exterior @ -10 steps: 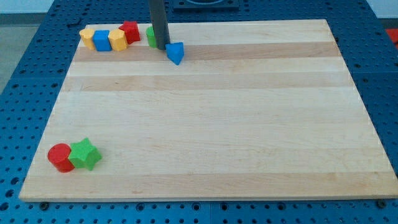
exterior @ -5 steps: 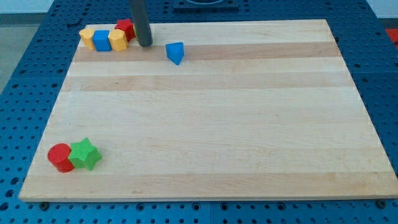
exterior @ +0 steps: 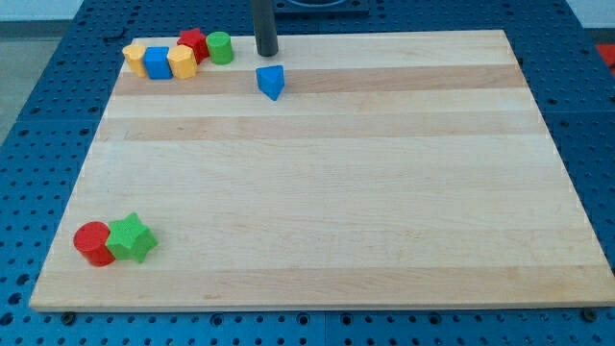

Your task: Push the green circle closer to the red star

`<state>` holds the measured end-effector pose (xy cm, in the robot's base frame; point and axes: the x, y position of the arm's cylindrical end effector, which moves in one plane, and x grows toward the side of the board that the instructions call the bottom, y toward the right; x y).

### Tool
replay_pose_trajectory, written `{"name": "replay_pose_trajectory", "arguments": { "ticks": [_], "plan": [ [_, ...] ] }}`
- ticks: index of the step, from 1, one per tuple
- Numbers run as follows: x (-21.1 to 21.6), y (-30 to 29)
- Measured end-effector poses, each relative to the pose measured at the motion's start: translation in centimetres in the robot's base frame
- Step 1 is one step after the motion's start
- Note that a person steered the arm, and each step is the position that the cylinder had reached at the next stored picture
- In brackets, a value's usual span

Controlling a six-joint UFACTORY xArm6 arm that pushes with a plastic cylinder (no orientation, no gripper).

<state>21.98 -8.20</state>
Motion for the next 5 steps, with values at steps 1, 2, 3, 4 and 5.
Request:
{"name": "replay_pose_trajectory", "arguments": {
  "ticks": [1,2,3,4,5],
  "plan": [
    [-0.3,-1.4],
    [-0.3,-3.1],
    [-0.3,-4.6],
    [-0.3,-6.2],
    [-0.3,-7.2]
  ]
}}
